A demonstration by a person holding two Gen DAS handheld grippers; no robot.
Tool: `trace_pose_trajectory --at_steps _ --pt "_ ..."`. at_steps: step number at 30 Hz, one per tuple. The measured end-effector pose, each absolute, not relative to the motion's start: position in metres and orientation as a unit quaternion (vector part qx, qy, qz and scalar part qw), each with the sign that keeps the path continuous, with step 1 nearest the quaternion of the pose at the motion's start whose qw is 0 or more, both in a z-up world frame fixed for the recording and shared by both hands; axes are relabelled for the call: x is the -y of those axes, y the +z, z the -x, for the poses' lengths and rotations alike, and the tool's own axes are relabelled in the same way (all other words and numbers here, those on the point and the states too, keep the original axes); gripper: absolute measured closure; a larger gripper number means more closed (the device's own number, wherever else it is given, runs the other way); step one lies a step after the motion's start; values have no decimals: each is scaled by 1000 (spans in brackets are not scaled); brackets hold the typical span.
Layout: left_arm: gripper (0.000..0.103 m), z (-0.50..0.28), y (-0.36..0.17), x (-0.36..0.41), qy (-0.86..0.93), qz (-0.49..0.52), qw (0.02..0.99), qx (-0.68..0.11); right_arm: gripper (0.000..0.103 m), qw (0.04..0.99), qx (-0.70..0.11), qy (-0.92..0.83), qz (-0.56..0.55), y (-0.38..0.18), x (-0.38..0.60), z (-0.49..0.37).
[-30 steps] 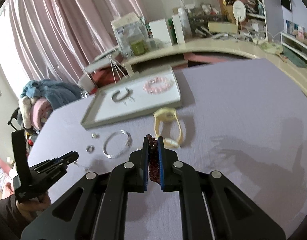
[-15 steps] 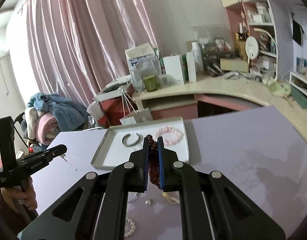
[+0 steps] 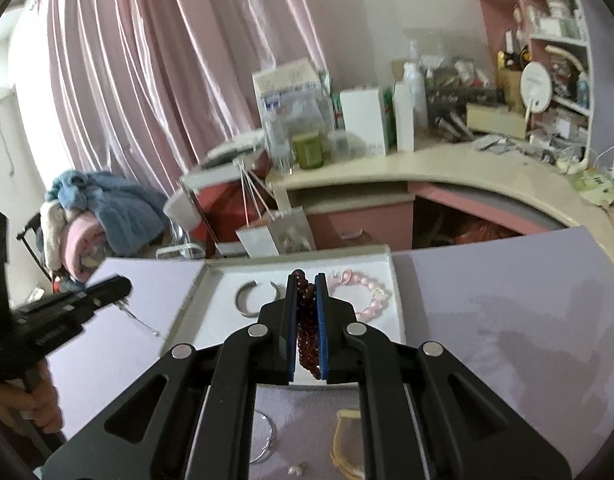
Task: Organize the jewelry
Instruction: 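Place the red strand and silver earrings into the tray, opening both grippers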
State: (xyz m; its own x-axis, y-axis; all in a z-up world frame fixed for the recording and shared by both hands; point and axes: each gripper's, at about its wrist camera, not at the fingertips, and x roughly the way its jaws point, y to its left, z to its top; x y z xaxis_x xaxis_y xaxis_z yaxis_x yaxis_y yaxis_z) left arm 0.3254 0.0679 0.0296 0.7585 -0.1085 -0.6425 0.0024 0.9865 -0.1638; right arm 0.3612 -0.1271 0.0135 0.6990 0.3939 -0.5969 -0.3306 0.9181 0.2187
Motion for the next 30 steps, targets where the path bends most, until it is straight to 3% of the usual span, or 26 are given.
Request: trace_pose_trajectory --at_steps 11,12,13,15,30 --pt "93 -361 5 -77 -24 80 928 -364 93 901 -383 201 -35 -32 105 -401" --pt "93 -363 4 -78 -25 79 928 -364 87 901 -383 201 -36 -32 106 -402" --pt "93 -365 4 -78 -25 79 928 -364 69 902 -381 198 -37 -31 109 -401" --pt "93 -367 3 -79 -25 77 928 -363 48 909 -370 189 -39 -26 115 -400" --pt "93 -389 -12 -73 -26 77 922 -379 48 913 -375 141 -78 -28 162 -388"
